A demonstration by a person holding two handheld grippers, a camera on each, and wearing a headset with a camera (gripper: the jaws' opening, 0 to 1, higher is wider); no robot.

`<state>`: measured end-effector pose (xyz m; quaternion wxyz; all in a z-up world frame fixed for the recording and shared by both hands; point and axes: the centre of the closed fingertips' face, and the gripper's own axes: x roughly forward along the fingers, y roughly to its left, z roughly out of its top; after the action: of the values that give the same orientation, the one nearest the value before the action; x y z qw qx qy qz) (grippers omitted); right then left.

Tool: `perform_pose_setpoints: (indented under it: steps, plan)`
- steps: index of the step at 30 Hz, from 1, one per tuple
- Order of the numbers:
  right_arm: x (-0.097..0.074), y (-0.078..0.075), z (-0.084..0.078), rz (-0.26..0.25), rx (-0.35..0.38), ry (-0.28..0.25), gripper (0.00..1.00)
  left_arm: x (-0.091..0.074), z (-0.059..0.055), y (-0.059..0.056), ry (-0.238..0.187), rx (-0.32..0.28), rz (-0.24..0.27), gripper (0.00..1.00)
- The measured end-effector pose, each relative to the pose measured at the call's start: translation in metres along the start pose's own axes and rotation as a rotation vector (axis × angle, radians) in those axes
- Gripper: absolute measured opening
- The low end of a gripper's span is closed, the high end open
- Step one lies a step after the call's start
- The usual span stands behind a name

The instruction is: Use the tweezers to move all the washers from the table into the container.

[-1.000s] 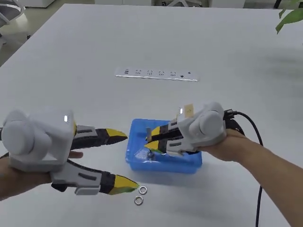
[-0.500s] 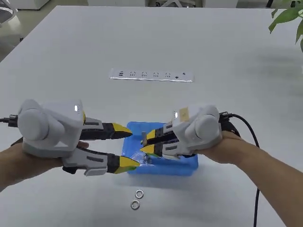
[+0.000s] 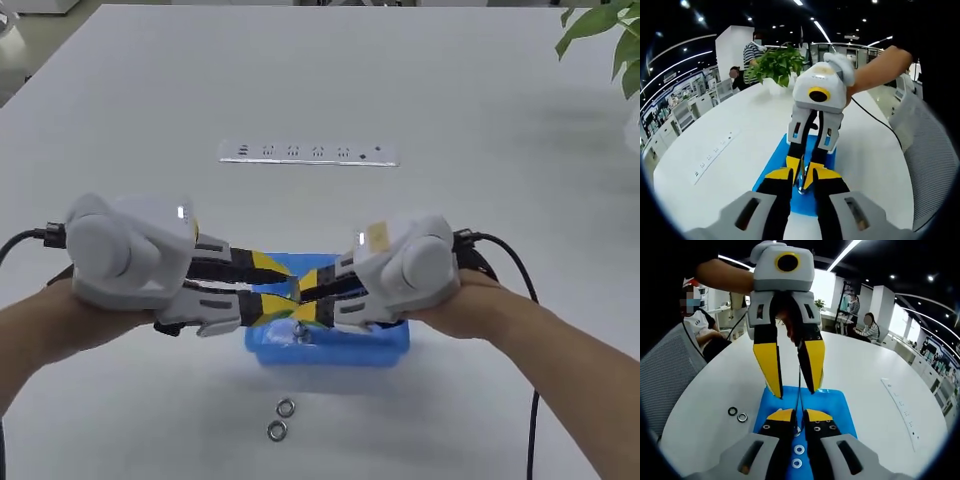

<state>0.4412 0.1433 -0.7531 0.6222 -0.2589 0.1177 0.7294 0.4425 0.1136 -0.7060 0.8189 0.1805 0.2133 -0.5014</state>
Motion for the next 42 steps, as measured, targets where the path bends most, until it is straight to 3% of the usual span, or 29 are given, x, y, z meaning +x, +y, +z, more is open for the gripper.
perform_pose_setpoints:
  steps: [9, 23, 42]
  plan:
    - [0.0, 0.0, 0.0, 0.0, -0.006, 0.0, 0.1, 0.005, 0.001, 0.0, 0.012, 0.02, -0.017, 0.08]
    - [0.0, 0.003, -0.001, 0.002, -0.006, 0.014, 0.13, 0.003, 0.001, 0.0, 0.019, 0.034, -0.01, 0.07]
    - [-0.018, 0.005, 0.003, -0.062, 0.079, 0.01, 0.23, -0.006, 0.015, -0.004, 0.0, 0.027, 0.007, 0.07]
